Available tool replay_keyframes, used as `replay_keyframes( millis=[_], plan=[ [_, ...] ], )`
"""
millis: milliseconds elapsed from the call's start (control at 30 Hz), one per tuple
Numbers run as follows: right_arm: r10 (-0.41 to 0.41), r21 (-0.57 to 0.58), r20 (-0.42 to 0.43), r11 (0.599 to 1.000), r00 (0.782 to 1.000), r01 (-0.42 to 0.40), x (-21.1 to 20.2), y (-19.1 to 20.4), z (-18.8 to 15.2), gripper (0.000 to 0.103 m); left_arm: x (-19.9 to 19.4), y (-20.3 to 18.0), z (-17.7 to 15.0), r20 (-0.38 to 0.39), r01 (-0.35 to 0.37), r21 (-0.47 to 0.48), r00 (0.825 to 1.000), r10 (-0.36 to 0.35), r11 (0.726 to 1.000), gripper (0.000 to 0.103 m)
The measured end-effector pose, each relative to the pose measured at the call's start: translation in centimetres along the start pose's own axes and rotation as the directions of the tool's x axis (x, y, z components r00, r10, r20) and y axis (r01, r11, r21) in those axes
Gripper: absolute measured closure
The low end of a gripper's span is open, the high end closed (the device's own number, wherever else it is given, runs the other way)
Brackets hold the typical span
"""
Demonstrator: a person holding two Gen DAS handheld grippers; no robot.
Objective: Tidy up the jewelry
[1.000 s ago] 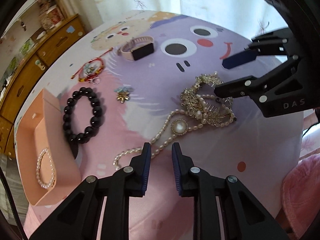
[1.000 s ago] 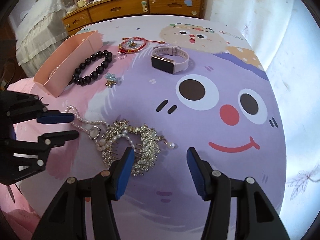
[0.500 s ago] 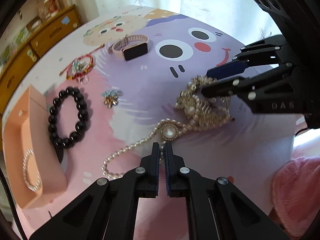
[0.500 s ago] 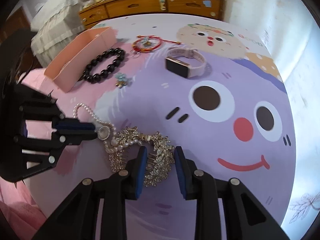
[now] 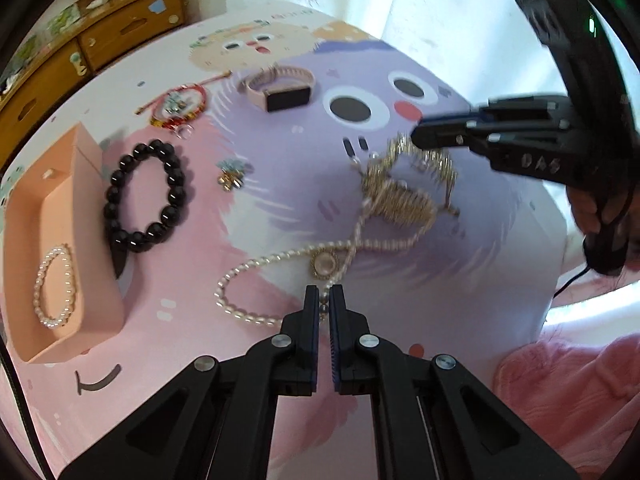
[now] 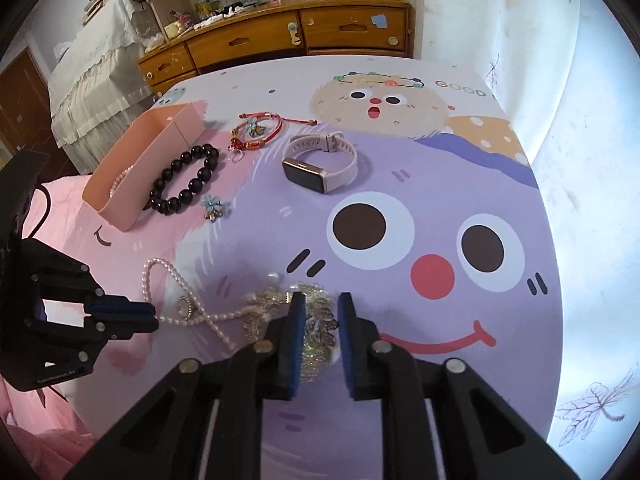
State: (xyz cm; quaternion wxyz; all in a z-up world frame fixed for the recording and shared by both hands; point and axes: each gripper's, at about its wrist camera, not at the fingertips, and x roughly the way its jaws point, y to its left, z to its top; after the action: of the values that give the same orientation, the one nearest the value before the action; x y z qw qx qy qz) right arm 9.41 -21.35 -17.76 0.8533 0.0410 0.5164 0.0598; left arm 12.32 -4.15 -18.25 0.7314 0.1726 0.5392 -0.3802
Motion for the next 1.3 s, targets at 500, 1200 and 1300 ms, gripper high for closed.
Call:
replay_keyframes(
  millis=[500, 1200, 1300],
  plan=[
    [0.019, 0.111, -0.103, 0.994, 0.994, -0.008, 1.5, -0.4, -1.1, 0.061, -6.9, 2.3, 3.8, 0.207, 0.123, -0.175, 0.975, -0.085, 0.977, 0.101],
    [0.025, -0.038, -0.102, 0.999, 0.994, -0.029, 2.0, 2.9, -0.6, 0.081, -5.2, 2.3, 3.2, 0.142, 0.035, -0.102, 0.990, -0.020, 0.994, 0.097],
    [0.015, -0.050, -0.111, 0.999, 0.994, -0.020, 2.4, 3.0, -0.7, 0.080, -2.9, 1.4, 2.2, 0.074, 0.003, -0.037, 0.997, 0.000, 0.999, 0.085]
  ],
)
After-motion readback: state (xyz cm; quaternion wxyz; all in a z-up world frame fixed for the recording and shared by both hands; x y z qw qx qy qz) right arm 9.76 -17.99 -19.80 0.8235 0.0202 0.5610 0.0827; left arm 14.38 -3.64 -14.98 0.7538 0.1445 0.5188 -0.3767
